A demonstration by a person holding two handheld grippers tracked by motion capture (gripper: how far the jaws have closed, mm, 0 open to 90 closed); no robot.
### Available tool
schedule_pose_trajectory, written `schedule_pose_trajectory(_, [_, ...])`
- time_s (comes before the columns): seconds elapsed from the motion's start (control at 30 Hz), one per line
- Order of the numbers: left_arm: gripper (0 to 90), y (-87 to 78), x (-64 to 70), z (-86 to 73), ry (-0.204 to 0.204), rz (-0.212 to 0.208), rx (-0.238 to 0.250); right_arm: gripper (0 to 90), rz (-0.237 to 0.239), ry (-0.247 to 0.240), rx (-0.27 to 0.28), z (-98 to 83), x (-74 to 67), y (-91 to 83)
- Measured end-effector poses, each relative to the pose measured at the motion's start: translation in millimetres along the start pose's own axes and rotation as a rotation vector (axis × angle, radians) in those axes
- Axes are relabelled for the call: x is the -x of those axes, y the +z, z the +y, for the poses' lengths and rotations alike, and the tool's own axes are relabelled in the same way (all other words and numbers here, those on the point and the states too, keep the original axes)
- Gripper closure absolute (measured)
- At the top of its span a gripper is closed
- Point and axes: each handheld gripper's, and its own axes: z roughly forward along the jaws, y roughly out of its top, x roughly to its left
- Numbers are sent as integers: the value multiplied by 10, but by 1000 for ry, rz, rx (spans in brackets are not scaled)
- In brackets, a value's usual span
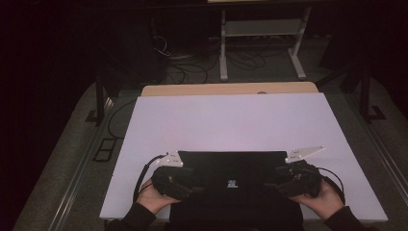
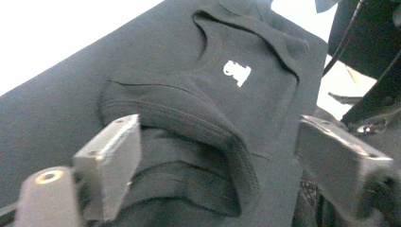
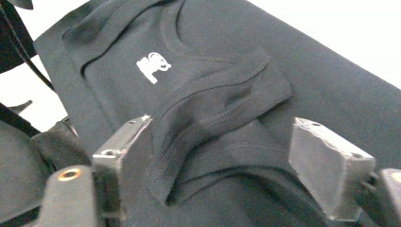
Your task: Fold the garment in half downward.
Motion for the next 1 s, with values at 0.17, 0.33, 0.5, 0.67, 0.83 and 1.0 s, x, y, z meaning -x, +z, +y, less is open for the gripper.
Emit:
schedule_pose_trajectory(0.17, [69,-57,-63,11,-5,8,17,128,1,-8,16,36,24,-59])
schedule_pose_trajectory(0.33, [13,-89,-112,23,2,20,10,28,-16,-2,25,55,88,-106])
schedule_pose_trajectory(0.5, [0,-137,-199,45,16,39,20,0,-16,-7,29,64,175,-164])
schedule_pose_trajectory(0.67, [0,-174,-254,63,42,65,28,0,-29,-6,34,70,256,-225])
schedule_pose_trajectory(0.83, [0,-207,-281,94,49,67,37,0,-30,6,51,74,353,-281])
schedule_pose_trajectory(1.0, [0,-230,-347,121,47,55,18,0,-34,12,64,88,422,-343])
